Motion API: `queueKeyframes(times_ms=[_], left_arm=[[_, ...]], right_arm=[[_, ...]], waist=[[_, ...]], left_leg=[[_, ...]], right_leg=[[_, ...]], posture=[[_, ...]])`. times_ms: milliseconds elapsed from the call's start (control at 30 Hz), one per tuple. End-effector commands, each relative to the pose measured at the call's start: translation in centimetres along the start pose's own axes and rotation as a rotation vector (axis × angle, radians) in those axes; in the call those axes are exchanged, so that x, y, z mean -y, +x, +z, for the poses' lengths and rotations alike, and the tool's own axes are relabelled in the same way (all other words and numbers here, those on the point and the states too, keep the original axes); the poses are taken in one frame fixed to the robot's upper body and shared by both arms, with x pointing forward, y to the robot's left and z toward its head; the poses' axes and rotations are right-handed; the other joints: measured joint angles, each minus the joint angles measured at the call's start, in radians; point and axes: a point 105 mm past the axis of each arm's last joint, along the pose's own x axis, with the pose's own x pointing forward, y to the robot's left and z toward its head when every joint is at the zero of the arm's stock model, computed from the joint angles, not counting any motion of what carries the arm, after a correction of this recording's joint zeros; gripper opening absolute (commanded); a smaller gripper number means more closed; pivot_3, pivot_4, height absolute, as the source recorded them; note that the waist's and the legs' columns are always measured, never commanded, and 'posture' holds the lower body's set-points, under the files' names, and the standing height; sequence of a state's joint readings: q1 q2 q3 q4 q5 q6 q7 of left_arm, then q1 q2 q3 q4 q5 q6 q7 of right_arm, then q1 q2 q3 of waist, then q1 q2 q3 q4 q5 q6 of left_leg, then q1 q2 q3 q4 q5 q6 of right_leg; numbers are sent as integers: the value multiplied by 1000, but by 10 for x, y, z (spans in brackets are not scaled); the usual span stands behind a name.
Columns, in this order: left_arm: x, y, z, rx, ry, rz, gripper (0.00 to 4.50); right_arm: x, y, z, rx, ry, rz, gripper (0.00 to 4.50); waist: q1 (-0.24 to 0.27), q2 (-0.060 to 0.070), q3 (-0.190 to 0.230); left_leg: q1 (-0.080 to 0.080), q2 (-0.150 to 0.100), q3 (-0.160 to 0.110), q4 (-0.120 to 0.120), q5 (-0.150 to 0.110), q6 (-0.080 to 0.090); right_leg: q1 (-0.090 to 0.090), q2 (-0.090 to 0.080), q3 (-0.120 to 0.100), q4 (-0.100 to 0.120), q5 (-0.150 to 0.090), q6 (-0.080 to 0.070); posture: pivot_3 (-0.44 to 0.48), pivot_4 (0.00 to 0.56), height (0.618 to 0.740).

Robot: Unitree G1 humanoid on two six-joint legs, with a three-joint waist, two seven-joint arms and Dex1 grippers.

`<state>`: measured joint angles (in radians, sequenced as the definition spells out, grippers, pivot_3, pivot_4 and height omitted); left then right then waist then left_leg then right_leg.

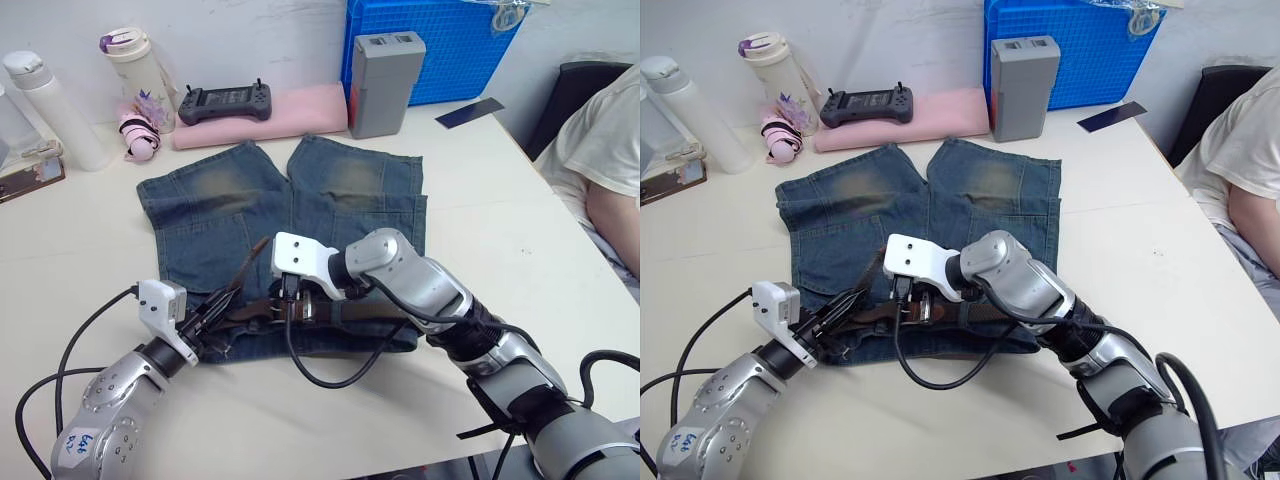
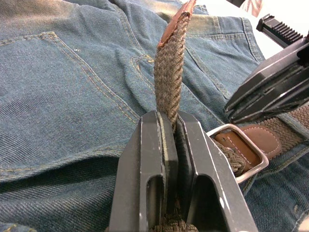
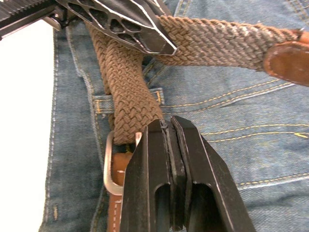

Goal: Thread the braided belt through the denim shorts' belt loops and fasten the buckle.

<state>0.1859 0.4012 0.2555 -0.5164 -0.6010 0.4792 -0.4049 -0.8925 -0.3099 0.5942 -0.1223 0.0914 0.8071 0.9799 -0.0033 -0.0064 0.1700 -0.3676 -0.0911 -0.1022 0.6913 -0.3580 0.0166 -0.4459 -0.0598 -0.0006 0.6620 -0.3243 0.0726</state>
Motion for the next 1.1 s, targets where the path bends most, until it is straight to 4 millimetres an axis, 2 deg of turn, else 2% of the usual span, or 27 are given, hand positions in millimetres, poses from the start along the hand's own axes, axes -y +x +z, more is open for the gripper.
queueKeyframes(times_ms=[33, 900, 1100], left_arm=[[4, -1, 4, 17, 15, -4, 0], [6, -3, 3, 18, 10, 4, 0], [5, -3, 2, 19, 11, 2, 0]], right_arm=[[-7, 0, 6, 6, -37, 30, 55], [-13, 15, -20, -77, -9, 74, 55], [-16, 23, -32, -136, 1, 128, 55]], waist=[[0, 0, 0], [-1, 0, 0], [-3, 0, 0]], left_leg=[[0, 0, 0, 0, 0, 0], [0, 0, 0, 0, 0, 0], [1, 0, 0, 0, 0, 0]], right_leg=[[0, 0, 0, 0, 0, 0], [0, 0, 0, 0, 0, 0], [0, 0, 0, 0, 0, 0]], posture=[[0, 150, 709], [0, 150, 709], [0, 150, 709]])
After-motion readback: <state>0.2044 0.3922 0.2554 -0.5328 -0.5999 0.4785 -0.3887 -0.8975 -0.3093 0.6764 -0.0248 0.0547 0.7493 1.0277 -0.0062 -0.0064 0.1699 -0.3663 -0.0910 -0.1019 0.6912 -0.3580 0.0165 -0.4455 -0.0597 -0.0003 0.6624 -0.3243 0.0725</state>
